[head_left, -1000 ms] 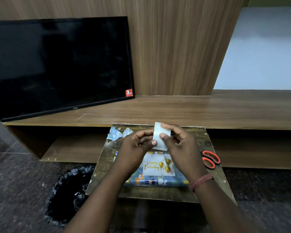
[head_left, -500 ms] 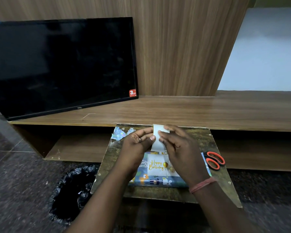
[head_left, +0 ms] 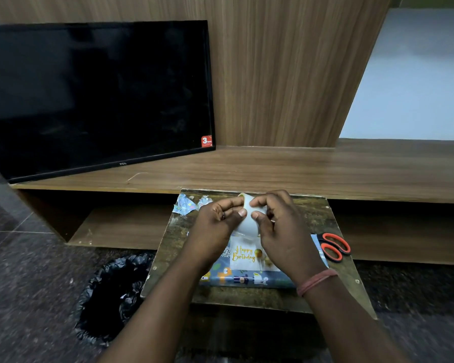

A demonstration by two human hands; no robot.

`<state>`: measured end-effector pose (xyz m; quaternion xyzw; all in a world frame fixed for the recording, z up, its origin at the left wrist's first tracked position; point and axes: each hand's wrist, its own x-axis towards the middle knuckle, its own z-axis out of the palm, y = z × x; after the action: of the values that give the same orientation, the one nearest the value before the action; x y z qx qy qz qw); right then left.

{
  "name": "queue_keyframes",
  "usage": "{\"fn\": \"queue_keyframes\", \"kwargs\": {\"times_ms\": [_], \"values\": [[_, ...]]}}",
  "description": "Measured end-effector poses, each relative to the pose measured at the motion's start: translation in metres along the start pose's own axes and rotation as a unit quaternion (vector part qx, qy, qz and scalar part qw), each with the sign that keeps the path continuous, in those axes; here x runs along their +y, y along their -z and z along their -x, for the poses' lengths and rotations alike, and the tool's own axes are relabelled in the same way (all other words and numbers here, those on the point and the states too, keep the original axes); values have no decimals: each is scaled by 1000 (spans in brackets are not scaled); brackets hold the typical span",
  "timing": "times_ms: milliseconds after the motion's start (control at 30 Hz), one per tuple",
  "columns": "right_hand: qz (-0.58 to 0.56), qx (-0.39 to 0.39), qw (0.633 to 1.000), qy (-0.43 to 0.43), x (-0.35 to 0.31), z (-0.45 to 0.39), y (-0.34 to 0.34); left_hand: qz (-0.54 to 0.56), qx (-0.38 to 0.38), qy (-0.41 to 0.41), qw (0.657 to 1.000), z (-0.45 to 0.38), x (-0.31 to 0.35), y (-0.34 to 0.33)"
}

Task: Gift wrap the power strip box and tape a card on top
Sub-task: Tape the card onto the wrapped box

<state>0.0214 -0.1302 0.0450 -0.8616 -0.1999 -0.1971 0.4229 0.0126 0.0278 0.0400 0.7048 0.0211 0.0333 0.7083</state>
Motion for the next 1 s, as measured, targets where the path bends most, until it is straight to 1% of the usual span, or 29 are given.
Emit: {"fn": "queue_keyframes", "kwargs": {"times_ms": [100,367,567,700,767,833,933,1000], "values": [[-1,4,1000,2,1,1,-4,-7,6,1,1000,1,1,-1],[55,13,997,58,-4,1,-5,16,31,5,999,-1,-6,0],[64,18,996,59,-6,3,-10,34,41,3,999,2,-7,0],[37,41,997,56,-7,0,-9,59,34,-5,998,2,-1,-3],[34,42,997,54,-8,2,-8,59,18,-14,998,1,1,-4],[39,43,997,50,-6,5,-10,37,-19,-18,999,1,-1,-4],[54,89,993,50,-2,8,-11,-8,-91,-19,996,3,-2,-3],[48,119,990,65,-1,8,-11,-46,-114,-33,992,3,-2,-3]]}}
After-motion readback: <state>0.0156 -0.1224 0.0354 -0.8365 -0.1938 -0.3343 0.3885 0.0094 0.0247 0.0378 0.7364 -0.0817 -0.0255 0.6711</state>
